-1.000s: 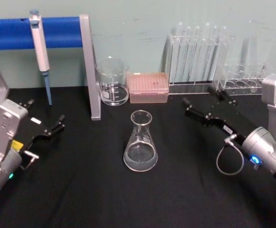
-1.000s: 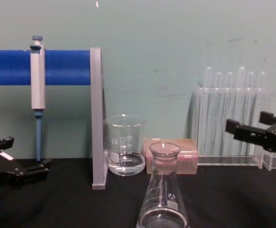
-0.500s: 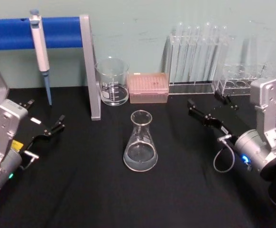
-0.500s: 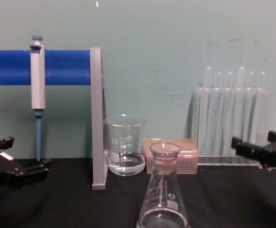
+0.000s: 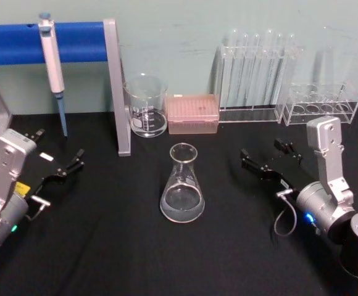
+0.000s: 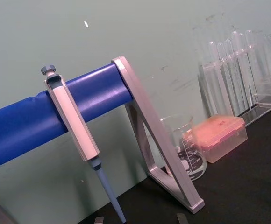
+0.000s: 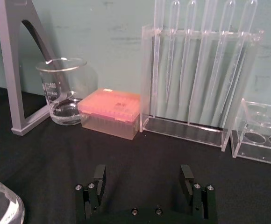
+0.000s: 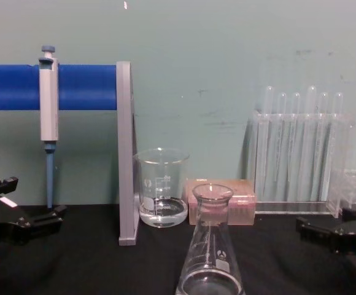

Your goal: Grasp the erlenmeyer flask with one hand, shake it three times, then place it back.

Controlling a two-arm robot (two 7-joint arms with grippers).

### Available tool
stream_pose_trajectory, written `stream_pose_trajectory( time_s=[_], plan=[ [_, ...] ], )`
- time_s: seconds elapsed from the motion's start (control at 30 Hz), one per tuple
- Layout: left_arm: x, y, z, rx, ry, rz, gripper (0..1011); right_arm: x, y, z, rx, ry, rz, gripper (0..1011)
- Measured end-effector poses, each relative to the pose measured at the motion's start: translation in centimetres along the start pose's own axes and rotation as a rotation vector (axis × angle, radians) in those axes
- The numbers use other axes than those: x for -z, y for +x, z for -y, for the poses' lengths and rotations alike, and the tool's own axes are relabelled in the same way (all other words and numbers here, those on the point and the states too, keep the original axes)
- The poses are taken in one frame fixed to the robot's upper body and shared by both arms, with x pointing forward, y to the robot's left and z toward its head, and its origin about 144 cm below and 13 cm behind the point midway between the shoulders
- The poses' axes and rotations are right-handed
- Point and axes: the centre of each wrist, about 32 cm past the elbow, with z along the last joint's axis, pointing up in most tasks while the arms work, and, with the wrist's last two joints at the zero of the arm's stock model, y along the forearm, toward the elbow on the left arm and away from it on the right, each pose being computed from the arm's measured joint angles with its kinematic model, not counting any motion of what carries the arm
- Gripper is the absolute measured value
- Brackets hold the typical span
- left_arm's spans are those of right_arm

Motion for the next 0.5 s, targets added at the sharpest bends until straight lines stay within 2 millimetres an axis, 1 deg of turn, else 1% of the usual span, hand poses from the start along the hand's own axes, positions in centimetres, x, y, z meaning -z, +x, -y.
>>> stream_pose_trajectory(
  time_s=[0.17,0.5],
  plan=[
    [0.0,0.0,0.0,0.0,0.0,0.0,1001,0.37,-0.06,-0.19,0.0,-0.022,0.011,1000],
    [0.0,0.0,0.0,0.0,0.0,0.0,1001,0.33,-0.02,-0.15,-0.001,-0.02,0.011,1000]
  ],
)
